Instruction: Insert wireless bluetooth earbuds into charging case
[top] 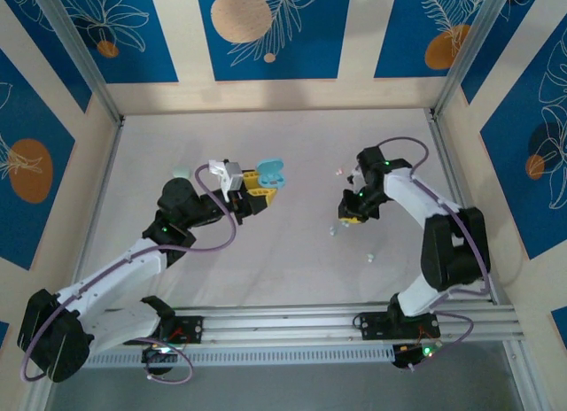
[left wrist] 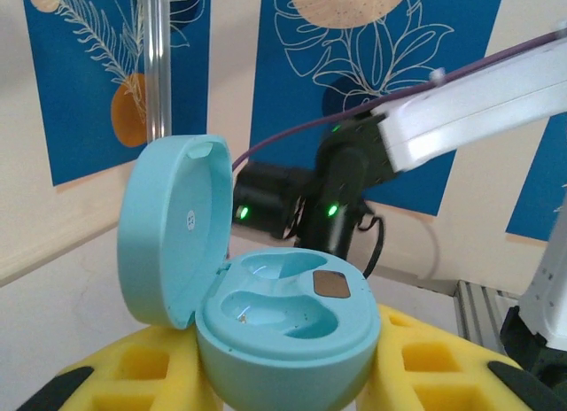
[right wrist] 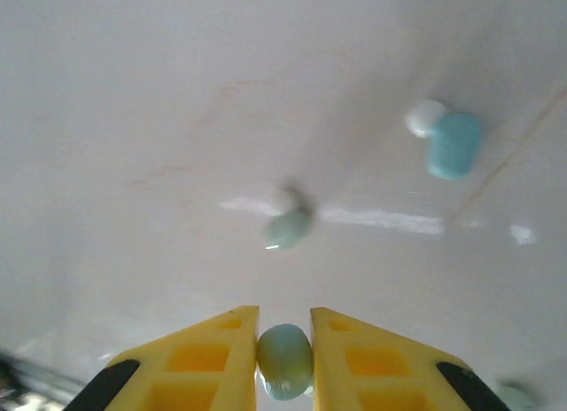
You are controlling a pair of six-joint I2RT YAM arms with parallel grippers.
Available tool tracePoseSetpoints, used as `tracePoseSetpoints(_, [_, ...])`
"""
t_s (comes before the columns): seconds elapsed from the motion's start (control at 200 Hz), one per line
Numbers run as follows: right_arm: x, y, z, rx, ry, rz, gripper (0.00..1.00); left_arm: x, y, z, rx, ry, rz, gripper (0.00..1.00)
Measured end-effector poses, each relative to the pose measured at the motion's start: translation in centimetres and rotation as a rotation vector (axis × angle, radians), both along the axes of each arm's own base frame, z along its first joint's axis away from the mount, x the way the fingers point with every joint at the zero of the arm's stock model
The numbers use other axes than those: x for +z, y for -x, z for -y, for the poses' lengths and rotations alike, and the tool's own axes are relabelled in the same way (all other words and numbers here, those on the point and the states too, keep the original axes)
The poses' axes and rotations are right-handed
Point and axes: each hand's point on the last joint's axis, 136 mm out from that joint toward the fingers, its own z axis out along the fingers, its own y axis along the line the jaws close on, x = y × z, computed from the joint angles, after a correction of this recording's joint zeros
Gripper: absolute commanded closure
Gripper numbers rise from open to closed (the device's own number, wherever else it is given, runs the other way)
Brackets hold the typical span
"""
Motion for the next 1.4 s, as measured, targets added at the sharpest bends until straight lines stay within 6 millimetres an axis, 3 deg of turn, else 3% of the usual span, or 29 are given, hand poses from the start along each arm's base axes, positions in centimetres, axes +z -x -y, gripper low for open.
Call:
tracePoseSetpoints(0.255, [8.6, -2.2, -5.8, -0.094, -0.486, 0.138, 0.8, -2.1, -1.4, 0.3, 0.04, -0.028, -0.044, 0.65])
tracePoseSetpoints(0.515, [13.6, -2.8, -9.2, -0.038, -0.844, 0.065, 0.79, -1.9, -1.9, 0.2, 0.067, -0.029, -0.019, 0.65])
tracePoseSetpoints(0.875, [16.2, -2.9, -10.5, 0.02, -0.996, -0.01, 0.79, -2.5, -1.9, 0.2, 0.072, -0.066, 0.008, 0.65])
tracePoseSetpoints(1.401, [17.5, -2.3, -11.4, 0.056, -1.01, 0.015, 0.79, -3.2, -2.0, 0.5, 0.059, -0.088, 0.007, 0.65])
